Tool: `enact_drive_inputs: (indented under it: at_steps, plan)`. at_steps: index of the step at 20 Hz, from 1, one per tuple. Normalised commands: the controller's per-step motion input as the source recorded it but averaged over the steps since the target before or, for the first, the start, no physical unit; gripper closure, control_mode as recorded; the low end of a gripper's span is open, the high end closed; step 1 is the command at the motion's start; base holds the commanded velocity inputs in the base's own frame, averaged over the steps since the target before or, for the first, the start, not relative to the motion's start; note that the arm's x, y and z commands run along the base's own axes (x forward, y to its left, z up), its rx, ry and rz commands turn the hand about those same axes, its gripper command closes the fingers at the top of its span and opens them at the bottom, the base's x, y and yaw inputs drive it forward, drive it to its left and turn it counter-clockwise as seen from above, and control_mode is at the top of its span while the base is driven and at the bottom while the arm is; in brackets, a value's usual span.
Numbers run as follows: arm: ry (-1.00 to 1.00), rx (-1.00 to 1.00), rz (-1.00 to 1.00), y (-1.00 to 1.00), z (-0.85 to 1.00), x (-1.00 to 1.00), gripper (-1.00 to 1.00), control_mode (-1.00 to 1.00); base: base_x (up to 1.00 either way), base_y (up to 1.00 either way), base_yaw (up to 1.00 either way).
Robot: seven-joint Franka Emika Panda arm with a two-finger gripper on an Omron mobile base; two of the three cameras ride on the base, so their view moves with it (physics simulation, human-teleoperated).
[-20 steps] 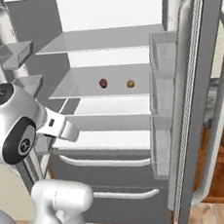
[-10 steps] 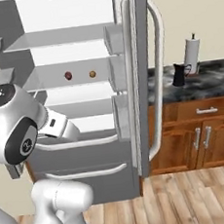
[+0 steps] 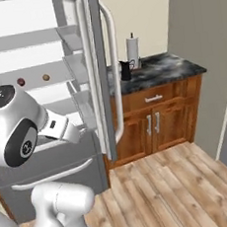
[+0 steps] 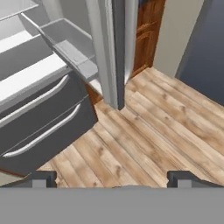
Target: Move the apricot and sweet potato from the top shelf to the second highest shelf to make space. Then, place the pitcher from the counter on the cleared top shelf.
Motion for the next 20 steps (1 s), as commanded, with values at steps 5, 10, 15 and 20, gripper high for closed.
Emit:
enact_drive_inputs:
  at_steps: [5, 10, 15, 20]
  plan:
    - [0.0, 0.0, 0.0, 0.0, 0.0, 0.0, -1.0, 1.0, 0.0, -0.27, -0.47]
    - [0.0, 0.0, 0.0, 0.0, 0.0, 0.0, -1.0, 1.0, 0.04, -0.36, -0.39]
    - [0.0, 0.0, 0.0, 0.0, 0.0, 0.0, -1.0, 1.0, 0.14, -0.45, -0.3]
    - [0.0, 0.0, 0.0, 0.0, 0.0, 0.0, -1.0, 1.0, 0.34, -0.46, -0.16]
